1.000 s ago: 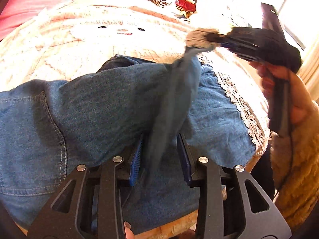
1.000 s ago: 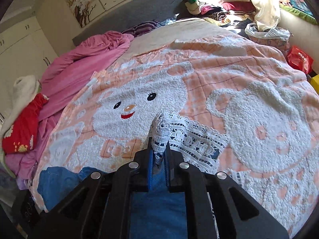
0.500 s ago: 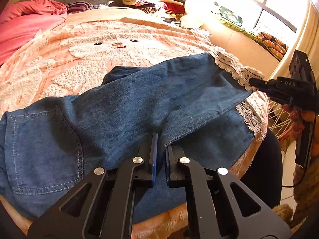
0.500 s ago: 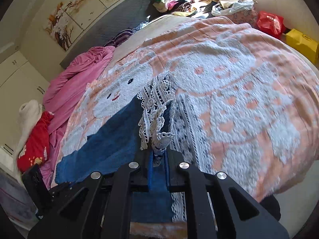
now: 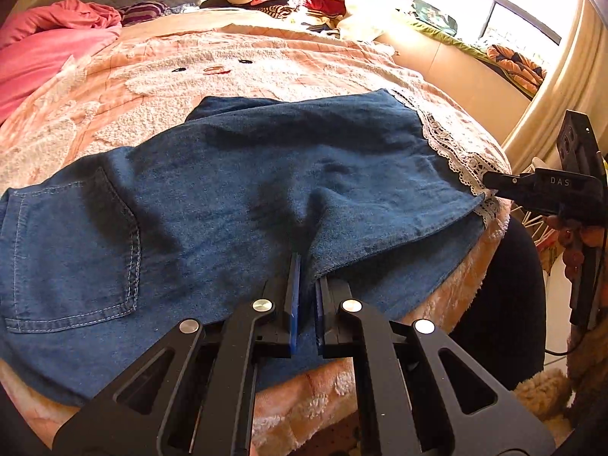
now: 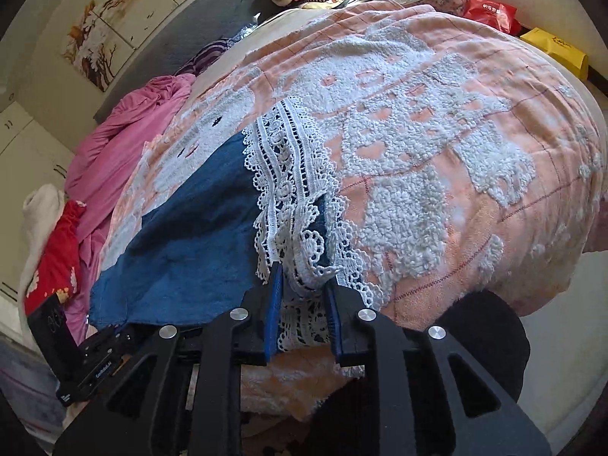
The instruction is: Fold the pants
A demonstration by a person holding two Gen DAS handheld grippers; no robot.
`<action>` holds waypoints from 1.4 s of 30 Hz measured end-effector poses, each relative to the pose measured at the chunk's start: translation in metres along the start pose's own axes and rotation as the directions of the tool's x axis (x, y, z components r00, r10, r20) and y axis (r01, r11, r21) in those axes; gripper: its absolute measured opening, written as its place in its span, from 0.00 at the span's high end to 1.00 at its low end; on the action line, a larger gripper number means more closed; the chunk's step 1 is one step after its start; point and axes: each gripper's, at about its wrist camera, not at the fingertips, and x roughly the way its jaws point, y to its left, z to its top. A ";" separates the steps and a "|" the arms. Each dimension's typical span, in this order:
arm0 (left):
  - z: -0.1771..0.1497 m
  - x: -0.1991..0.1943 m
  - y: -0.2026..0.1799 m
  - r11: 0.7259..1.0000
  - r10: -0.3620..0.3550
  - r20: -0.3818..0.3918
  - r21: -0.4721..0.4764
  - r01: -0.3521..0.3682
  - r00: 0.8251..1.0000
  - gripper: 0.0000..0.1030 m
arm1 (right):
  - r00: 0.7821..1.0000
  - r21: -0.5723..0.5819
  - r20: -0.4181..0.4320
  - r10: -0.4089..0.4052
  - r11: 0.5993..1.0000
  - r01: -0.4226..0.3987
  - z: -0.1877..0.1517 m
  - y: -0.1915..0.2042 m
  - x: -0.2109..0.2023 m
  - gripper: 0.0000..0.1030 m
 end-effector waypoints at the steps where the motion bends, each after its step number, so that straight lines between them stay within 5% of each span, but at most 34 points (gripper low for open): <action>1: 0.000 -0.001 -0.001 1.000 0.002 0.001 0.005 -0.002 1.000 0.99 | 1.000 0.006 0.001 0.013 1.000 -0.013 0.000 -0.002 0.000 0.80; 4: 0.000 -0.005 -0.001 1.000 0.007 0.005 0.014 -0.007 1.000 0.99 | 1.000 -0.016 0.000 0.020 1.000 -0.020 0.001 -0.003 -0.001 0.90; 19: -0.018 -0.006 -0.011 0.997 0.033 -0.053 0.067 -0.029 0.998 0.99 | 0.999 -0.038 -0.052 0.002 0.999 -0.004 -0.017 -0.009 -0.002 0.89; 25: -0.024 -0.003 -0.007 0.998 0.022 -0.062 0.052 -0.019 0.998 0.98 | 0.999 -0.093 -0.019 -0.049 0.995 0.047 -0.018 0.000 -0.017 0.72; 31: -0.029 -0.008 -0.006 1.000 0.001 -0.061 0.028 0.001 0.998 0.95 | 0.985 -0.244 0.118 -0.123 0.958 0.149 -0.018 0.041 -0.039 0.53; 36: -0.034 -0.033 0.006 0.997 -0.059 -0.028 -0.060 0.057 0.998 0.80 | 0.998 -0.426 0.022 -0.057 0.903 0.061 -0.031 0.093 0.000 0.51; 42: -0.040 -0.086 0.056 0.967 0.089 0.072 -0.245 -0.069 0.993 0.68 | 0.994 -0.497 -0.098 -0.040 0.868 -0.014 -0.041 0.123 0.046 0.47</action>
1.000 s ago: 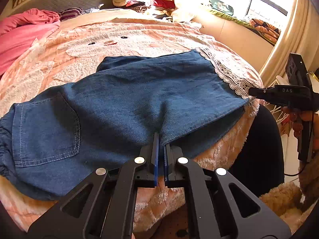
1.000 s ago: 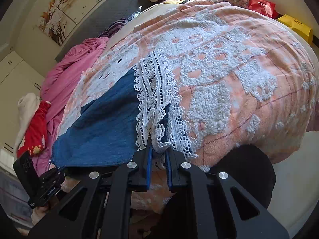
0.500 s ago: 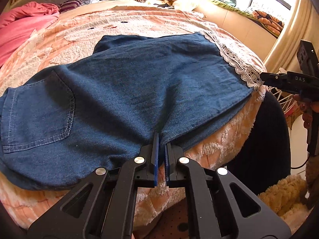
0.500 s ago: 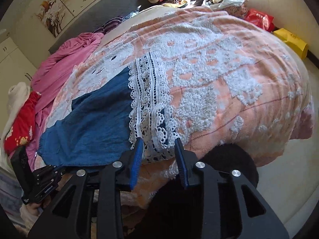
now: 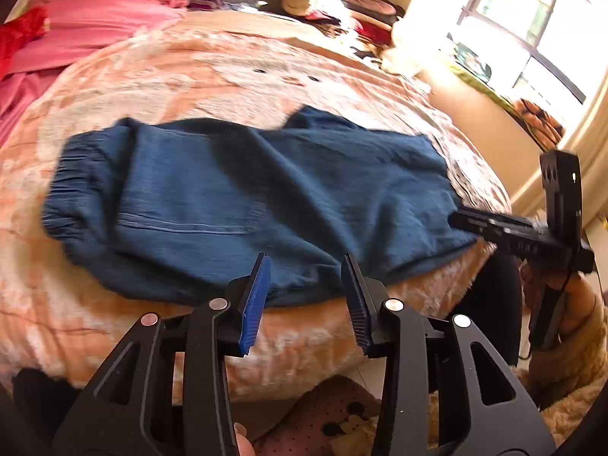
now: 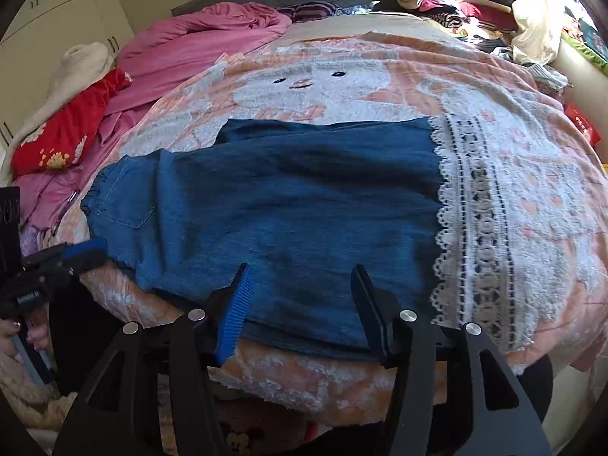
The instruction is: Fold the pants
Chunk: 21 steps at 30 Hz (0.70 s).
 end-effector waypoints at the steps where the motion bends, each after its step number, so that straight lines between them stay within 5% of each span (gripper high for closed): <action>1: 0.001 -0.007 0.011 0.999 0.035 0.015 -0.033 -0.034 0.999 0.64 | 1.000 -0.004 -0.012 0.004 1.000 -0.004 0.000 0.003 0.005 0.46; 7: 0.011 -0.025 0.077 0.963 0.172 0.033 -0.215 -0.161 0.984 0.51 | 0.998 -0.035 -0.065 0.019 0.999 -0.021 -0.013 0.019 0.025 0.39; 10: 0.015 -0.024 0.101 0.939 0.190 0.031 -0.297 -0.173 0.981 0.40 | 0.998 -0.032 -0.063 0.024 0.999 -0.026 -0.013 0.019 0.022 0.39; 14: 0.021 -0.008 0.115 0.931 0.177 0.033 -0.331 -0.156 0.984 0.38 | 0.998 -0.032 -0.049 0.024 0.999 -0.026 -0.009 0.018 0.017 0.39; 15: 0.022 -0.002 0.114 0.930 0.196 0.026 -0.323 -0.177 0.980 0.41 | 0.999 -0.032 -0.045 0.029 0.999 -0.030 -0.008 0.018 0.016 0.39; 16: 0.024 0.003 0.114 0.928 0.222 0.018 -0.312 -0.206 0.975 0.60 | 0.999 -0.032 -0.042 0.031 0.999 -0.032 -0.007 0.018 0.016 0.39; 17: 0.024 0.006 0.114 0.923 0.252 0.013 -0.305 -0.236 0.968 0.70 | 0.999 -0.034 -0.042 0.032 0.999 -0.033 -0.005 0.019 0.017 0.39; 21: 0.027 -0.010 0.118 0.923 0.241 0.041 -0.318 -0.216 0.970 0.81 | 0.998 -0.054 -0.039 0.049 0.997 -0.051 0.000 0.027 0.016 0.39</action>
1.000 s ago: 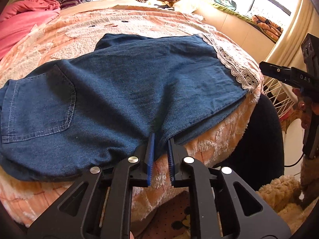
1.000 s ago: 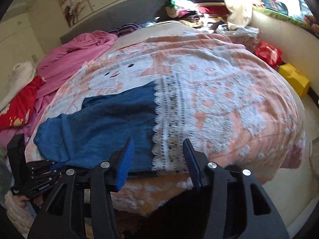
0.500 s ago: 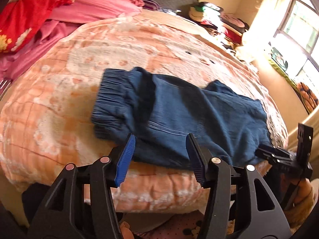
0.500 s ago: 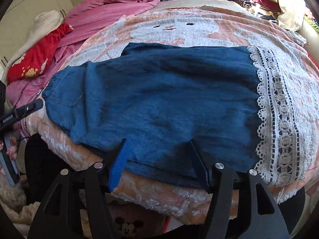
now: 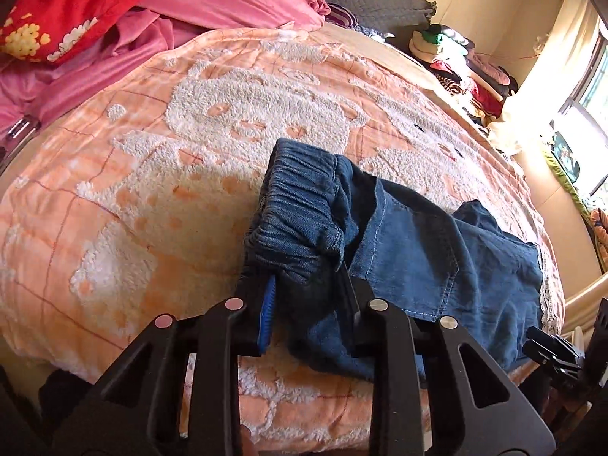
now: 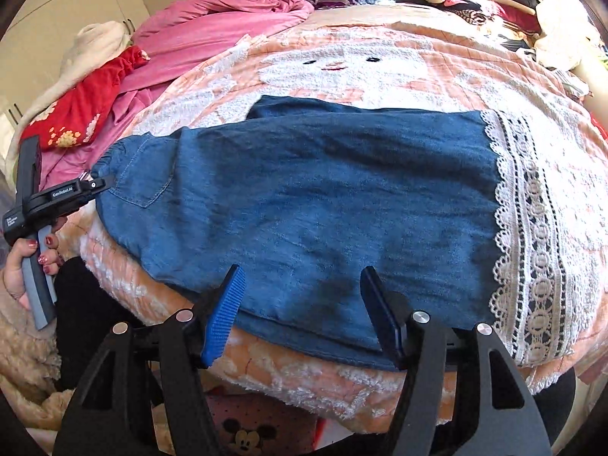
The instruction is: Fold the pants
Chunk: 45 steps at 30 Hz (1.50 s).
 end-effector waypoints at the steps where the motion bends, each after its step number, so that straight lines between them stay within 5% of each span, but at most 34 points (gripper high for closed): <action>1: 0.000 -0.005 0.000 1.000 0.020 0.005 0.015 -0.020 1.000 0.81 | 1.000 -0.010 0.001 0.013 1.000 -0.013 0.001 0.003 0.000 0.40; 7: -0.012 -0.001 0.007 0.997 0.063 -0.018 0.033 -0.062 0.998 0.80 | 0.998 -0.014 -0.057 0.027 1.000 -0.028 -0.004 0.010 0.014 0.39; 10: -0.017 0.008 0.005 0.990 0.124 -0.015 0.063 -0.123 0.992 0.68 | 0.996 -0.018 -0.081 0.022 1.000 -0.023 -0.012 0.012 0.021 0.39; 13: -0.018 0.009 0.007 0.992 0.121 -0.014 0.045 -0.120 0.993 0.66 | 0.997 -0.029 -0.079 0.018 0.999 -0.020 -0.017 0.014 0.022 0.39; 21: -0.008 -0.050 0.002 0.994 0.102 0.082 0.037 -0.106 0.991 0.51 | 0.996 0.031 -0.021 0.086 0.996 -0.085 -0.013 -0.004 -0.007 0.39; 33: 0.022 -0.039 -0.078 0.988 -0.091 0.092 0.134 0.078 0.992 0.43 | 0.990 0.111 0.138 -0.028 0.994 0.012 0.024 -0.070 -0.060 0.39; 45: 0.047 0.041 -0.170 0.930 -0.195 -0.069 0.304 0.207 0.978 0.42 | 0.982 0.164 0.159 -0.105 0.983 0.079 0.068 -0.143 -0.066 0.39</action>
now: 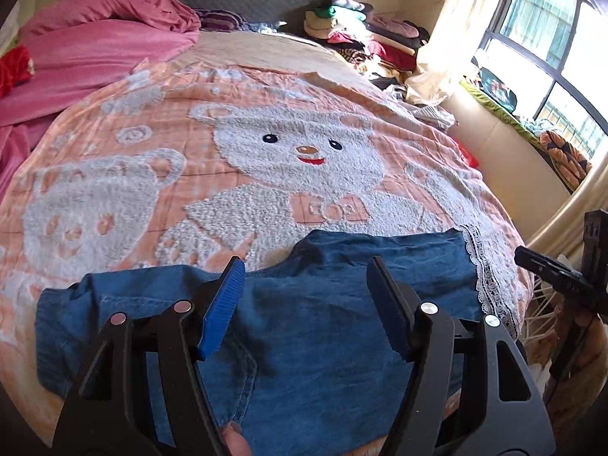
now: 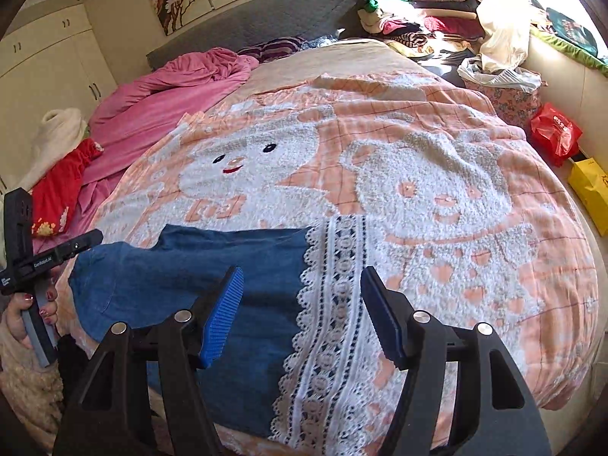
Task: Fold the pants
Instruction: 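Grasp the lace cuff with the right tool while the left tool grasps the denim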
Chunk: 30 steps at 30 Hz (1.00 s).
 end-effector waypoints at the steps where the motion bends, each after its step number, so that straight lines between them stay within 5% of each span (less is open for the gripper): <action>1: 0.002 0.008 -0.002 1.000 0.005 -0.016 0.010 -0.004 1.000 0.42 | 1.000 0.001 -0.005 -0.002 1.000 0.002 0.005 -0.004 0.004 0.39; 13: 0.018 0.082 0.000 0.998 0.018 -0.146 0.060 -0.010 0.989 0.44 | 0.994 0.116 -0.098 0.043 0.993 -0.032 0.042 -0.064 0.070 0.40; 30: 0.012 0.118 0.003 0.997 -0.065 -0.210 0.030 0.073 0.976 0.53 | 0.967 0.106 -0.170 0.192 0.979 -0.176 0.027 -0.063 0.102 0.68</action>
